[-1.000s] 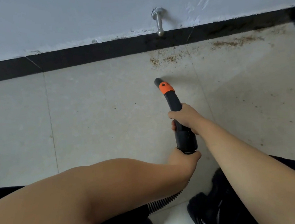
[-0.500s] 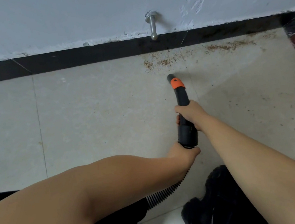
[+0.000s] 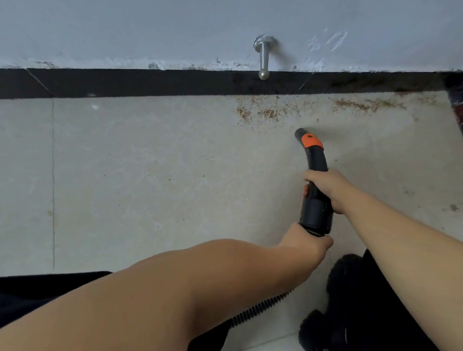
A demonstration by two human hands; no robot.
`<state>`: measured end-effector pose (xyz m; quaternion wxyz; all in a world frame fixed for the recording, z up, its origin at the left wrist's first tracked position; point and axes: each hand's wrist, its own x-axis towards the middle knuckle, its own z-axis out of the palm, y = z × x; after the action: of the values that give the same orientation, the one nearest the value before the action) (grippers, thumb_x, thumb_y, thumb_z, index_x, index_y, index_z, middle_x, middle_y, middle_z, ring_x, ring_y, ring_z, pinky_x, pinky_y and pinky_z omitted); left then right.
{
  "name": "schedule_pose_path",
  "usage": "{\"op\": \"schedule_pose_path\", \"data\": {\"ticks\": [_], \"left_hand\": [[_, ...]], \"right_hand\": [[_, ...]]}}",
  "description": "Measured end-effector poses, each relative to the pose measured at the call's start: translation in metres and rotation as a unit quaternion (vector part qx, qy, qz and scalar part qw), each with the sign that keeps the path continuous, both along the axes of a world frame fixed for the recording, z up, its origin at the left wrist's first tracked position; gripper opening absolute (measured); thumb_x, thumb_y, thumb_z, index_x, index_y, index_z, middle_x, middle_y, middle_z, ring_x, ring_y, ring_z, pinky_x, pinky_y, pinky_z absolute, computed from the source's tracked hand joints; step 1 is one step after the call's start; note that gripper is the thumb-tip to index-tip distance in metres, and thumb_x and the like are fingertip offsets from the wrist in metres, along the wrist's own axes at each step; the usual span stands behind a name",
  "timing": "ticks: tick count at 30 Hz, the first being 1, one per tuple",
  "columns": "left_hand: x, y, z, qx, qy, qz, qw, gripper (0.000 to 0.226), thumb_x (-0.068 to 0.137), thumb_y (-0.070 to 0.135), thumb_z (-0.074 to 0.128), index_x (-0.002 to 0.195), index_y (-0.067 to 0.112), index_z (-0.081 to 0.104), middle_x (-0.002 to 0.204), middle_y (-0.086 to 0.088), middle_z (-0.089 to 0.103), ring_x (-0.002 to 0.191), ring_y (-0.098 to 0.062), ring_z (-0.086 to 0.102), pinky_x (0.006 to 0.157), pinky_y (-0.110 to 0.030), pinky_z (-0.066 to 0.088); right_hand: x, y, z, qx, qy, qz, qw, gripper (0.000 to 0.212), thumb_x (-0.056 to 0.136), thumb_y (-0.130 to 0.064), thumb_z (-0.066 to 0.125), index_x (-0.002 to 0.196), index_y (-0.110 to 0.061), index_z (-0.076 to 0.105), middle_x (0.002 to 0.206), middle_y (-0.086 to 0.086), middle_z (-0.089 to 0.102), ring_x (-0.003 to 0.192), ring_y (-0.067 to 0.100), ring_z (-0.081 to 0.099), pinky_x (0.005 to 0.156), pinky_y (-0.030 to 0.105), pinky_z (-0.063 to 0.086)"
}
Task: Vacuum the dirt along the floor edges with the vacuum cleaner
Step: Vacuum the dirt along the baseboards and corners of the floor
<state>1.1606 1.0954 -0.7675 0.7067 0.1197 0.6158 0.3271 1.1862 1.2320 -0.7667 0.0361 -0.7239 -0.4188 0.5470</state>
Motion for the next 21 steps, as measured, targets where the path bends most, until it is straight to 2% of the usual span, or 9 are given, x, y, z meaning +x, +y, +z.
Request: {"op": "schedule_pose_path", "data": {"ticks": [4,10,12,15,18,21], "left_hand": [[-0.011,-0.011,-0.013,-0.041,0.032,0.025,0.998,0.024,0.081,0.023,0.066,0.102,0.019,0.056,0.073,0.000,0.055,0.060,-0.014,0.051,0.049,-0.019,0.039],[-0.028,-0.043,-0.025,-0.082,0.103,0.050,0.990,0.015,0.079,0.024,0.063,0.089,0.019,0.053,0.065,0.002,0.051,0.054,-0.012,0.048,0.044,-0.018,0.033],[-0.030,-0.046,-0.022,-0.079,0.109,0.048,0.990,0.014,0.079,0.023,0.063,0.087,0.019,0.053,0.064,0.002,0.050,0.053,-0.012,0.047,0.044,-0.018,0.033],[-0.029,-0.036,-0.017,-0.057,0.109,0.029,0.992,0.019,0.080,0.022,0.064,0.096,0.018,0.056,0.069,0.000,0.054,0.057,-0.014,0.049,0.048,-0.020,0.037],[-0.023,-0.024,-0.009,-0.037,0.083,0.004,0.996,0.020,0.081,0.021,0.064,0.097,0.019,0.053,0.072,-0.002,0.053,0.059,-0.015,0.048,0.049,-0.020,0.037],[-0.012,-0.025,-0.003,-0.029,0.059,-0.008,0.998,0.018,0.082,0.019,0.064,0.095,0.019,0.051,0.070,0.000,0.050,0.058,-0.014,0.046,0.048,-0.019,0.036]], "right_hand": [[-0.029,-0.013,-0.011,0.015,0.025,0.068,0.997,0.012,0.081,-0.003,0.055,0.082,-0.010,0.045,0.053,0.009,0.054,0.036,0.017,0.054,0.044,0.025,0.047],[-0.062,-0.048,-0.029,0.013,0.077,0.142,0.987,0.018,0.079,-0.008,0.055,0.091,-0.014,0.044,0.059,0.008,0.057,0.040,0.018,0.057,0.042,0.024,0.047],[-0.061,-0.050,-0.029,0.007,0.085,0.139,0.987,0.018,0.078,-0.009,0.055,0.092,-0.013,0.044,0.056,0.007,0.058,0.042,0.019,0.058,0.045,0.026,0.049],[-0.051,-0.039,-0.024,0.016,0.075,0.110,0.991,0.016,0.079,-0.007,0.055,0.091,-0.010,0.045,0.048,0.004,0.057,0.042,0.019,0.057,0.049,0.028,0.051],[-0.033,-0.026,-0.017,0.016,0.064,0.049,0.997,0.013,0.080,-0.004,0.056,0.087,-0.009,0.046,0.053,0.007,0.056,0.038,0.018,0.056,0.045,0.025,0.049],[-0.019,-0.026,-0.013,0.006,0.051,0.047,0.998,0.013,0.080,-0.004,0.056,0.087,-0.008,0.046,0.055,0.009,0.056,0.038,0.018,0.056,0.046,0.025,0.049]]}}
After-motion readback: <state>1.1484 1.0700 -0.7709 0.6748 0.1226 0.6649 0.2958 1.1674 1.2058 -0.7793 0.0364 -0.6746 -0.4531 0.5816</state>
